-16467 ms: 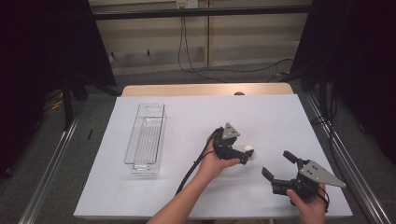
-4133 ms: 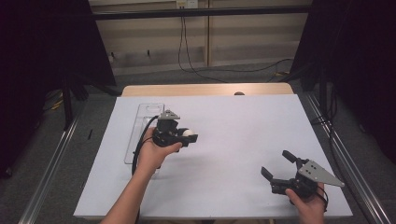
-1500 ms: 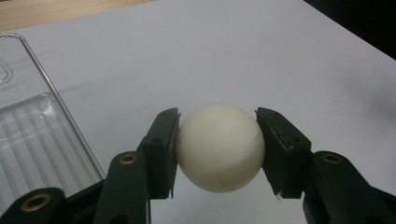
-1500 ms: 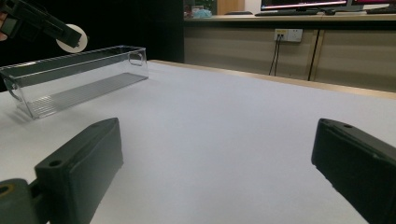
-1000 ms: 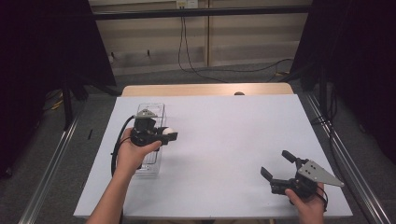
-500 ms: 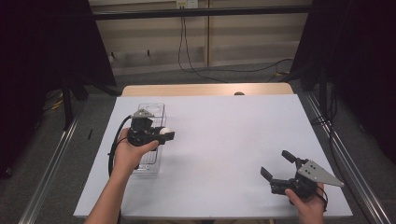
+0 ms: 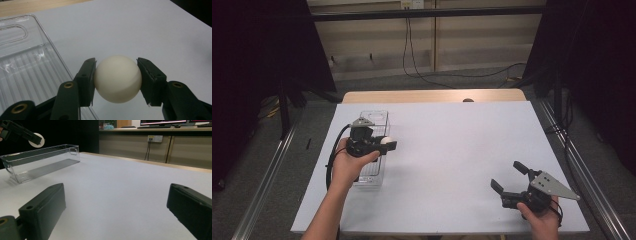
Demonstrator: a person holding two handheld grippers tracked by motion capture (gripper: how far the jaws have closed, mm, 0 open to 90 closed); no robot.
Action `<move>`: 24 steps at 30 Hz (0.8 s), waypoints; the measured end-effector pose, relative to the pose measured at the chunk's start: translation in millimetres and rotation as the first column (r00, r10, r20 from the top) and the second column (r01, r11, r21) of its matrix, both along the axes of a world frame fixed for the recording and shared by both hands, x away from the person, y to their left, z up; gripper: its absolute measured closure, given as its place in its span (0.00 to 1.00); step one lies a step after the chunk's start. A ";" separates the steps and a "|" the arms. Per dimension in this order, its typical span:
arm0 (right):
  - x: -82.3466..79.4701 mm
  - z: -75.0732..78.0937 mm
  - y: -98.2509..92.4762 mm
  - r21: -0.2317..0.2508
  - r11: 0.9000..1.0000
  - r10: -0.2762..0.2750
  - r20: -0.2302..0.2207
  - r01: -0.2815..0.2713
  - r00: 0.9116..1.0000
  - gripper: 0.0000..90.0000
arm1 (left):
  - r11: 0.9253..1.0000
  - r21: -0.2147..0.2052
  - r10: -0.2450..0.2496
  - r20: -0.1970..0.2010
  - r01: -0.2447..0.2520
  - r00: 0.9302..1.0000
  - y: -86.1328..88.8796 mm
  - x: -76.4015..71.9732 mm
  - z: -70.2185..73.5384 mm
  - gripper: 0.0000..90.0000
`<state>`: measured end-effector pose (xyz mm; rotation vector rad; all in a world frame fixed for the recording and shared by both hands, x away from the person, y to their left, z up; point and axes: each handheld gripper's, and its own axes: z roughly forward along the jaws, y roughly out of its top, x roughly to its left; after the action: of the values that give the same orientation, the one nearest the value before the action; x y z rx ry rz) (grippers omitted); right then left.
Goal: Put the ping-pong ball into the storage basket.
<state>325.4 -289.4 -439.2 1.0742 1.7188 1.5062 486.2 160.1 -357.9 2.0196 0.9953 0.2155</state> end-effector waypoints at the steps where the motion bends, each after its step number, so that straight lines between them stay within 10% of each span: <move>1: 0.0 0.0 0.1 0.000 1.000 0.000 0.000 0.000 1.000 0.02 | 1.000 -0.009 0.009 -0.001 -0.009 1.000 -0.3 -0.4 -0.4 0.57; 24: 0.2 -0.1 0.6 0.002 1.000 0.003 -0.002 -0.003 1.000 0.02 | 1.000 0.000 0.019 0.002 -0.019 1.000 10.5 -0.2 -1.2 0.57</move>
<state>325.6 -288.8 -439.2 1.0746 1.7213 1.5097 486.0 170.6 -359.1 2.0107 1.0133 0.2279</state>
